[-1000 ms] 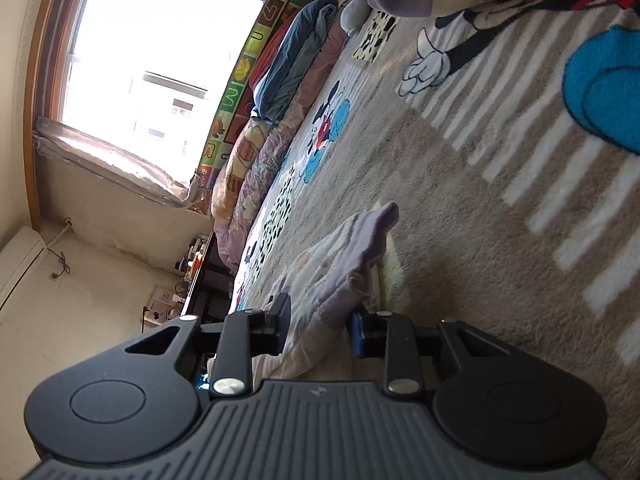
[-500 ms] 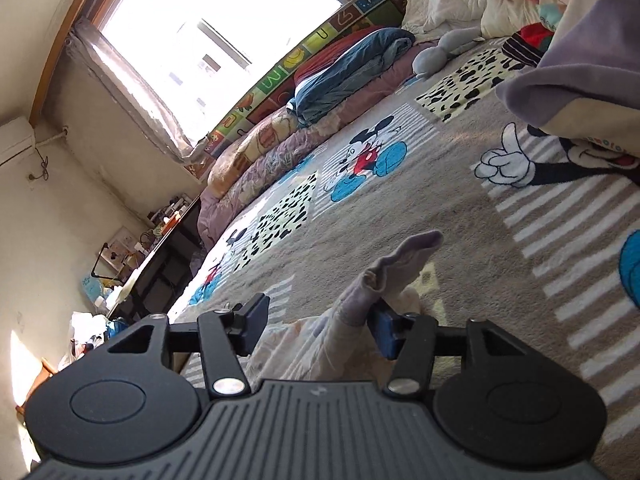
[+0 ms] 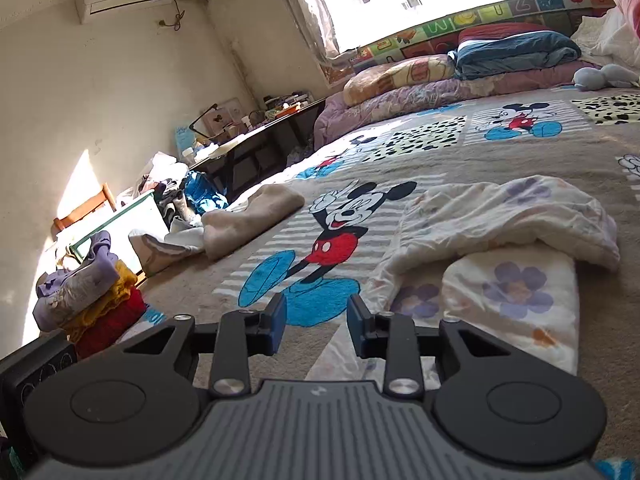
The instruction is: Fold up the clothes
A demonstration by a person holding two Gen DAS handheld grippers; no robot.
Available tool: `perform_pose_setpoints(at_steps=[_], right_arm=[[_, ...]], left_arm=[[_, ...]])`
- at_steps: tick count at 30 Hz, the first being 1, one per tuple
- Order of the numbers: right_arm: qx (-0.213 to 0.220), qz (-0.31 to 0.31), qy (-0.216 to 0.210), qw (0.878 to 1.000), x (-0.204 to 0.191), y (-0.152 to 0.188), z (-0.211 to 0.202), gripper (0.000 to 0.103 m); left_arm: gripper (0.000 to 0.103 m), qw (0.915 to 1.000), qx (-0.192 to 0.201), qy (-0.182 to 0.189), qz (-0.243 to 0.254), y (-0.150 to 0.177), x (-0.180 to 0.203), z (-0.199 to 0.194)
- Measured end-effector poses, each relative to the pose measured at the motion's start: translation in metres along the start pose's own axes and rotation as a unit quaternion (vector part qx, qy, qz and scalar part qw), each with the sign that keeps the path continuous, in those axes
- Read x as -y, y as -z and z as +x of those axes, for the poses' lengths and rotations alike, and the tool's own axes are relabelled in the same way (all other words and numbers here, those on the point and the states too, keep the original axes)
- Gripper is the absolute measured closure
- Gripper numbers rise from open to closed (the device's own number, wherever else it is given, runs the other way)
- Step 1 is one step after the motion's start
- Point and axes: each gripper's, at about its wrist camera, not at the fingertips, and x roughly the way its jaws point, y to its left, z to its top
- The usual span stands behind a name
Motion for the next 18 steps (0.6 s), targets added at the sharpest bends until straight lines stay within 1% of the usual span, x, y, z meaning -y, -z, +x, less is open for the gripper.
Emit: perform_pose_setpoints(at_steps=[4, 6, 7, 8, 9, 10, 11, 13, 15, 16, 18], right_arm=[[-0.037, -0.020, -0.005, 0.999, -0.016, 0.020, 0.006, 0.069], [-0.059, -0.054, -0.007, 0.997, -0.027, 0.030, 0.011, 0.069], [-0.081, -0.083, 0.002, 0.993, -0.033, 0.037, 0.016, 0.069], [-0.099, -0.109, 0.013, 0.989, -0.036, 0.045, 0.019, 0.069], [-0.106, -0.134, 0.022, 0.985, -0.039, 0.052, 0.019, 0.069], [-0.113, -0.159, 0.031, 0.980, -0.043, 0.060, 0.020, 0.069], [-0.118, -0.178, 0.039, 0.976, -0.045, 0.065, 0.019, 0.069], [-0.116, -0.188, 0.049, 0.974, -0.048, 0.070, 0.012, 0.069], [-0.109, -0.199, 0.058, 0.972, -0.049, 0.074, 0.007, 0.069], [-0.106, -0.204, 0.062, 0.971, -0.050, 0.077, 0.007, 0.069], [-0.098, -0.206, 0.069, 0.971, -0.051, 0.082, 0.006, 0.069]], left_arm=[[0.075, 0.9996, -0.002, 0.019, 0.019, 0.007, 0.001, -0.019], [0.075, 0.9992, -0.009, 0.021, 0.032, 0.012, -0.003, -0.027], [0.075, 0.9989, -0.014, 0.019, 0.040, 0.015, -0.005, -0.031], [0.075, 0.9987, -0.021, 0.008, 0.045, 0.019, -0.010, -0.036], [0.075, 0.9990, -0.022, -0.004, 0.039, 0.020, -0.016, -0.039], [0.075, 0.9994, -0.017, -0.021, 0.019, 0.019, -0.025, -0.042], [0.075, 0.9992, -0.008, -0.039, 0.000, 0.018, -0.034, -0.045], [0.075, 0.9960, 0.036, -0.076, -0.029, 0.009, -0.046, -0.051], [0.075, 0.9920, 0.076, -0.091, -0.043, -0.002, -0.052, -0.049], [0.078, 0.9897, 0.094, -0.097, -0.048, -0.008, -0.055, -0.048], [0.084, 0.9874, 0.110, -0.107, -0.040, -0.022, -0.058, -0.037]])
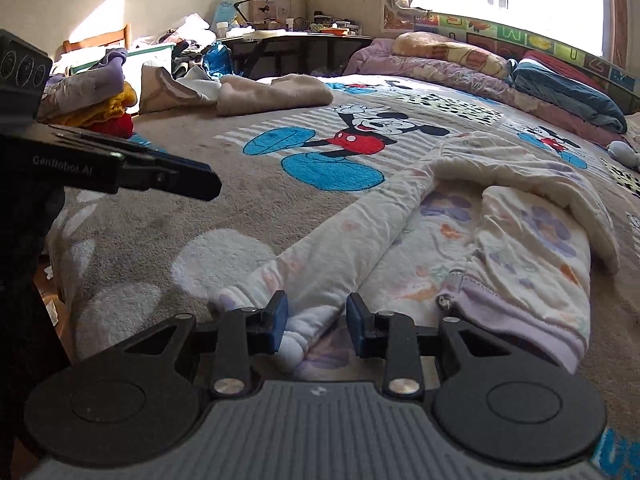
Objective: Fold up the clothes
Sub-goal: 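Fold the hem toward the collar with the right gripper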
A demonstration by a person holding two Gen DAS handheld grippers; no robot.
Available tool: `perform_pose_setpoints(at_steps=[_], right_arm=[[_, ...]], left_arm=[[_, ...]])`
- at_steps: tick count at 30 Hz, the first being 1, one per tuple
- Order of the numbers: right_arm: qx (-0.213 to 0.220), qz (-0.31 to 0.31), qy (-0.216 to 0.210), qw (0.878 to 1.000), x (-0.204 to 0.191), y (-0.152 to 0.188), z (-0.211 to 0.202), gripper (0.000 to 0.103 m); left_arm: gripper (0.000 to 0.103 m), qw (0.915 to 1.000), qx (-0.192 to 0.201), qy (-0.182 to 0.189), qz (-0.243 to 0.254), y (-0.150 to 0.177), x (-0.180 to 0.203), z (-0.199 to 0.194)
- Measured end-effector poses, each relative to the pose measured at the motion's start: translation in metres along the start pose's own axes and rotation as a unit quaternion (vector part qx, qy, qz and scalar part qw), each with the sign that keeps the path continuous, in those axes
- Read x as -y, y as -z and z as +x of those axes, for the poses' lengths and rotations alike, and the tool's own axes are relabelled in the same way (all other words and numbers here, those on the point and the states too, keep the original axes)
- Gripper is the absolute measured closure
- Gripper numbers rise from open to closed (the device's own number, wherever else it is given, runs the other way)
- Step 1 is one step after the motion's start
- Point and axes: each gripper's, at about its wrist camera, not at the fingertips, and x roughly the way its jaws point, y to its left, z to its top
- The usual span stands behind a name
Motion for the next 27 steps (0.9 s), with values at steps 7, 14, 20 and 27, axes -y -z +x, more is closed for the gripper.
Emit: perform_pose_setpoints(at_steps=[7, 14, 20, 27], right_arm=[[0.026, 0.009, 0.018, 0.999, -0.004, 0.011, -0.001, 0.069], [0.044, 0.021, 0.013, 0.999, -0.001, 0.018, -0.002, 0.069], [0.051, 0.024, 0.011, 0.998, 0.001, 0.020, -0.002, 0.070], [0.057, 0.020, 0.017, 0.998, -0.002, 0.022, -0.001, 0.070]], left_arm=[[0.087, 0.9971, -0.030, -0.016, 0.069, -0.038, 0.012, 0.074], [0.087, 0.9915, -0.063, 0.014, 0.113, -0.054, 0.019, 0.155], [0.087, 0.9877, -0.102, 0.020, 0.117, -0.052, 0.017, 0.188], [0.088, 0.9954, -0.053, 0.006, 0.080, -0.085, 0.006, 0.194]])
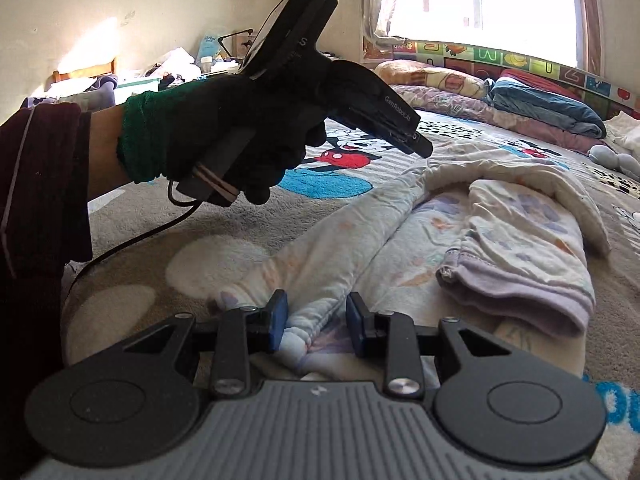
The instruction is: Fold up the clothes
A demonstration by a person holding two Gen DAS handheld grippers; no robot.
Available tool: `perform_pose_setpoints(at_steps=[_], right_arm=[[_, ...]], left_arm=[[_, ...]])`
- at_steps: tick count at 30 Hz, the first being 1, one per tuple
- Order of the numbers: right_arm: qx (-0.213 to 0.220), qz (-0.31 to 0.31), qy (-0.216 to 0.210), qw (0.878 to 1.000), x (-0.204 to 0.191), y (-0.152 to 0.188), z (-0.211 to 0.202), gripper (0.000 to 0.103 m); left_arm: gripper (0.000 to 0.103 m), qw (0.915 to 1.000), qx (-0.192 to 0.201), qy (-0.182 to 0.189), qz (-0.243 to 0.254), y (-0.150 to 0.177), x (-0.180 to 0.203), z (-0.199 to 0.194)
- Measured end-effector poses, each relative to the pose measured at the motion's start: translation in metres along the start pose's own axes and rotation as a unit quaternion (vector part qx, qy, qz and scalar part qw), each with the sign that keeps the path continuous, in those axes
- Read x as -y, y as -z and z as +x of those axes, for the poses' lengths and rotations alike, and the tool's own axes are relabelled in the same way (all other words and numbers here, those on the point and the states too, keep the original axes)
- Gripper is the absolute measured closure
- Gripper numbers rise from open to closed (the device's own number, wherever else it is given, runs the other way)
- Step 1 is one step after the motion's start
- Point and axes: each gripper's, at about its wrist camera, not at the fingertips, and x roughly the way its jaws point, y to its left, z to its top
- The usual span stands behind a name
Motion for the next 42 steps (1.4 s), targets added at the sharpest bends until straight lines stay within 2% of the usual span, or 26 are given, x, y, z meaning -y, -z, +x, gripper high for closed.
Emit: perform_pose_setpoints(at_steps=[2, 4, 6, 8, 12, 14, 16, 20, 21, 24, 29, 35, 42], right_arm=[[0.000, -0.002, 0.002, 1.000, -0.001, 0.000, 0.000, 0.070], [0.000, -0.003, 0.004, 1.000, -0.002, 0.001, 0.001, 0.070], [0.000, -0.003, 0.004, 1.000, -0.002, 0.001, 0.001, 0.070], [0.002, -0.002, 0.003, 1.000, -0.001, 0.002, 0.001, 0.070], [0.008, -0.005, 0.008, 1.000, -0.003, 0.005, 0.001, 0.070], [0.007, -0.004, 0.007, 1.000, -0.003, 0.005, 0.001, 0.069], [0.007, 0.000, 0.005, 1.000, -0.002, 0.005, 0.002, 0.069], [0.006, 0.004, 0.002, 1.000, 0.000, 0.005, 0.003, 0.069], [0.006, 0.005, 0.001, 1.000, 0.000, 0.005, 0.003, 0.069], [0.006, 0.008, -0.001, 1.000, 0.001, 0.006, 0.003, 0.069], [0.008, 0.010, -0.002, 1.000, 0.000, 0.006, 0.003, 0.069], [0.012, 0.002, 0.004, 1.000, -0.003, 0.008, 0.002, 0.069], [0.029, -0.018, 0.022, 0.999, -0.010, 0.008, -0.009, 0.070]], left_arm=[[0.088, 0.9995, -0.030, -0.006, 0.004, 0.000, -0.001, 0.021], [0.088, 0.9977, -0.058, -0.013, 0.033, 0.006, 0.007, 0.038], [0.087, 0.9977, -0.056, -0.010, 0.038, -0.002, 0.005, 0.035], [0.087, 0.9993, -0.028, -0.009, 0.024, -0.014, -0.005, 0.027], [0.087, 0.9999, -0.011, 0.010, -0.004, -0.018, -0.023, 0.045], [0.088, 0.9991, -0.039, 0.019, -0.004, -0.014, -0.026, 0.065], [0.088, 0.9980, -0.056, 0.024, 0.017, -0.013, -0.021, 0.075], [0.088, 0.9974, -0.062, 0.021, 0.031, -0.016, -0.018, 0.075], [0.087, 0.9978, -0.056, 0.024, 0.024, -0.016, -0.021, 0.072], [0.087, 0.9982, -0.015, 0.042, -0.039, -0.017, -0.041, 0.051], [0.087, 0.9888, 0.009, 0.029, -0.146, -0.007, -0.067, 0.010], [0.087, 0.9845, 0.006, -0.002, -0.175, 0.011, -0.064, -0.029], [0.087, 0.9812, 0.009, 0.010, -0.192, 0.006, -0.061, -0.013]])
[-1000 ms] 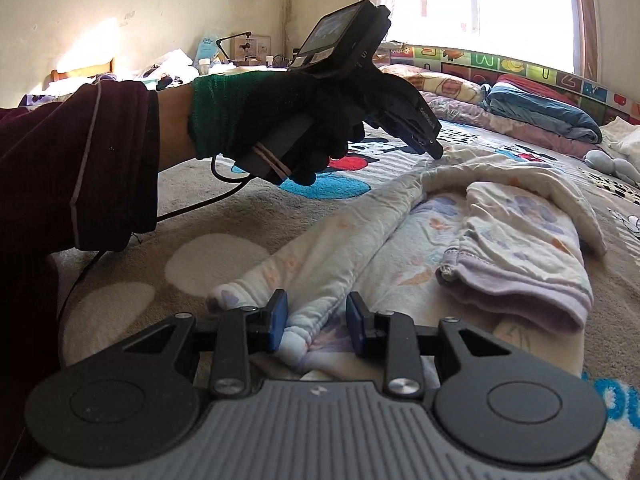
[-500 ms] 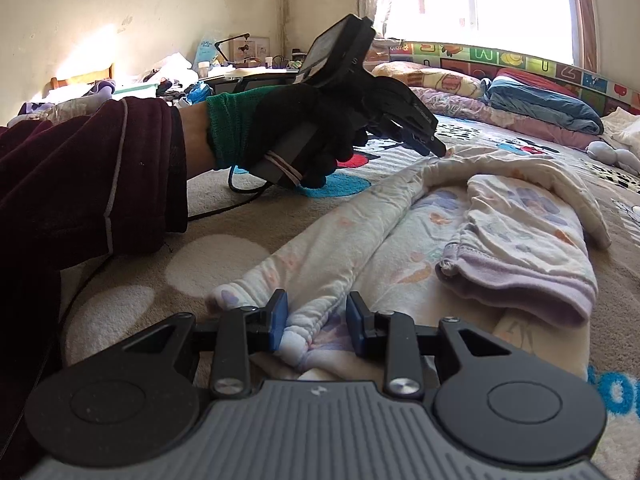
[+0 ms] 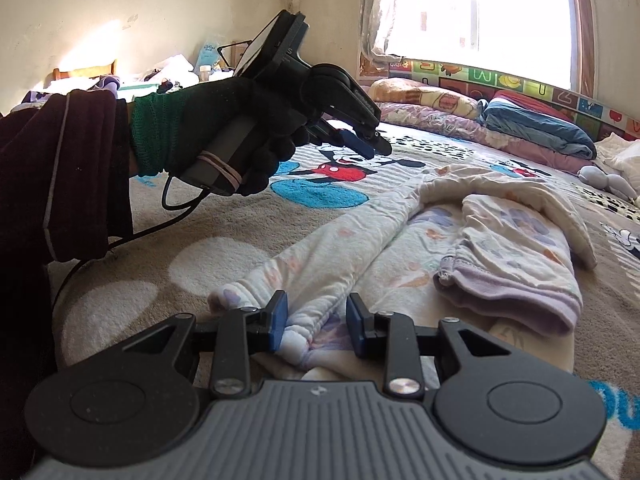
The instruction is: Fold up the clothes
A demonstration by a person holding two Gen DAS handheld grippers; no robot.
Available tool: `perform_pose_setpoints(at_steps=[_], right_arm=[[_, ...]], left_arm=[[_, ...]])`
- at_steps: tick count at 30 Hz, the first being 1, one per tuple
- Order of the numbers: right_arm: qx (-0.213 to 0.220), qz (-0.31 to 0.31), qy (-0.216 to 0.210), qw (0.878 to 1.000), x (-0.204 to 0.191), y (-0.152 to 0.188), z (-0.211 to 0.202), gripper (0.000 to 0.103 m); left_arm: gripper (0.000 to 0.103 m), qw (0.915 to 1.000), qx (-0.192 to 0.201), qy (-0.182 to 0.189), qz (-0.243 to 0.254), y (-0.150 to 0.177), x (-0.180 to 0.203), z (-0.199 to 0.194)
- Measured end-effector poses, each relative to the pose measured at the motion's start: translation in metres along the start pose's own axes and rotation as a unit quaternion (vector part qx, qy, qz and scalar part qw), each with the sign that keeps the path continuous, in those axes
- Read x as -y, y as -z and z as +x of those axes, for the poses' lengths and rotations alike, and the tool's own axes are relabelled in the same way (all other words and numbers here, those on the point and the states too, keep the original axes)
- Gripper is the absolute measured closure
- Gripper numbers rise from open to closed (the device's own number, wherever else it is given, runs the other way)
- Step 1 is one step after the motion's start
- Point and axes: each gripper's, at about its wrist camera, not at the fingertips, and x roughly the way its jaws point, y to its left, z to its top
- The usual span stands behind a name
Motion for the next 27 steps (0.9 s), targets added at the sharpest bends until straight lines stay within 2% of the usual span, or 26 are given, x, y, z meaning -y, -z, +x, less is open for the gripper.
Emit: perform_pose_setpoints(at_steps=[4, 6, 8, 9, 10, 11, 14, 16, 18, 19, 20, 23, 25, 27], right_arm=[[0.014, 0.029, -0.015, 0.999, 0.008, -0.006, -0.020, 0.069], [0.038, 0.063, -0.025, 0.997, 0.023, -0.016, -0.035, 0.068], [0.070, 0.139, -0.018, 0.988, 0.055, -0.027, -0.045, 0.054], [0.083, 0.195, -0.006, 0.977, 0.081, -0.029, -0.045, 0.042], [0.095, 0.250, 0.005, 0.963, 0.108, -0.031, -0.045, 0.034], [0.103, 0.307, 0.014, 0.946, 0.136, -0.031, -0.042, 0.033], [0.088, 0.474, 0.027, 0.876, 0.227, -0.008, -0.008, 0.033], [0.081, 0.549, 0.017, 0.831, 0.268, 0.010, 0.017, 0.032], [0.085, 0.612, -0.008, 0.786, 0.293, 0.027, 0.040, 0.029], [0.090, 0.622, -0.015, 0.778, 0.300, 0.030, 0.049, 0.030], [0.094, 0.629, -0.020, 0.772, 0.306, 0.031, 0.058, 0.030], [0.101, 0.627, -0.017, 0.772, 0.315, 0.026, 0.078, 0.034], [0.106, 0.625, -0.012, 0.773, 0.318, 0.024, 0.087, 0.062], [0.126, 0.605, -0.017, 0.786, 0.314, 0.016, 0.081, 0.081]], left_arm=[[0.087, 0.9999, -0.010, 0.014, -0.002, -0.004, 0.002, 0.022], [0.087, 0.9997, -0.014, 0.019, 0.005, -0.006, 0.003, 0.029], [0.087, 0.9995, -0.017, 0.022, 0.014, -0.008, 0.004, 0.034], [0.087, 0.9994, -0.018, 0.024, 0.017, -0.009, 0.004, 0.036], [0.087, 0.9993, -0.017, 0.029, 0.013, -0.010, 0.002, 0.038], [0.087, 0.9992, -0.017, 0.034, 0.010, -0.012, 0.001, 0.040], [0.087, 0.9990, -0.015, 0.043, -0.001, -0.017, -0.003, 0.046], [0.087, 0.9988, -0.017, 0.045, -0.012, -0.019, -0.009, 0.050], [0.087, 0.9986, -0.019, 0.045, -0.021, -0.020, -0.013, 0.054], [0.087, 0.9983, -0.020, 0.047, -0.026, -0.021, -0.015, 0.055], [0.087, 0.9983, -0.021, 0.048, -0.027, -0.020, -0.015, 0.056], [0.087, 0.9983, -0.024, 0.049, -0.022, -0.019, -0.014, 0.058], [0.087, 0.9982, -0.026, 0.050, -0.018, -0.018, -0.012, 0.058], [0.087, 0.9982, -0.026, 0.052, -0.015, -0.018, -0.011, 0.059]])
